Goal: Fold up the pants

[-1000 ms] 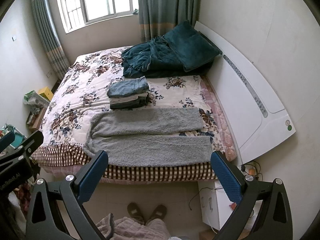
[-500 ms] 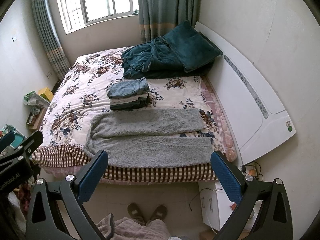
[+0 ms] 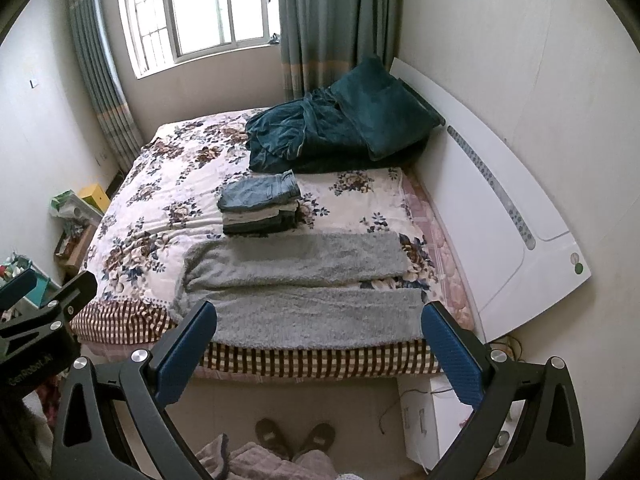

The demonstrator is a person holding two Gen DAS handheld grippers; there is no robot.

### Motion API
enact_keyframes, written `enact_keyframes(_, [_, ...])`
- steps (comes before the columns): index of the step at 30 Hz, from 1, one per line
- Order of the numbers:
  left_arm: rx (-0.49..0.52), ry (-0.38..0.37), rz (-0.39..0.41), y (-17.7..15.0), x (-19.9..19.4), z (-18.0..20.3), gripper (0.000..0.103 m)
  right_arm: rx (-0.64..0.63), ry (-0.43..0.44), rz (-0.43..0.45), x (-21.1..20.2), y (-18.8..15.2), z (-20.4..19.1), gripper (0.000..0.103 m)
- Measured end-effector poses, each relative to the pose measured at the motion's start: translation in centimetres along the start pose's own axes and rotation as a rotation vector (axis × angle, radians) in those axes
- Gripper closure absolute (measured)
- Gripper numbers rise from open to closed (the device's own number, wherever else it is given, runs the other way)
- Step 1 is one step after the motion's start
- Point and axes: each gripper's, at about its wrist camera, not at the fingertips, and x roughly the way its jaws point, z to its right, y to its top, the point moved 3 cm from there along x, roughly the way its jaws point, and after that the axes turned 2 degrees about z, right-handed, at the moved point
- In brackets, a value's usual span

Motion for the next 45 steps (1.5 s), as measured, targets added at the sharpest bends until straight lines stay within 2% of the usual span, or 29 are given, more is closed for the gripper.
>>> enact_keyframes(32, [-0.016, 0.019, 0.019, 0.3, -1.4, -0.7, 0.0, 0.014, 0.021, 0.003, -0.2, 0.5, 0.9, 0.0])
enact_keyframes(36, [-0.044, 0.069, 0.05, 0.1, -0.2, -0.8, 0.0, 0.029, 0.003, 0.008, 2.2, 0.8, 2.1, 0.0])
enact_keyframes(40, [-0.049, 0.134, 0.076, 0.2, 2.9, -0.5, 0.0, 0.03, -0.024, 0.01, 6.2, 0.9, 2.8, 0.0])
enact_keyframes(45, [-0.05, 0.167, 0.031, -0.1, 8.3, 0.2, 0.0, 0.064, -0.058, 0.006, 12.7, 1.6, 4.4, 0.0])
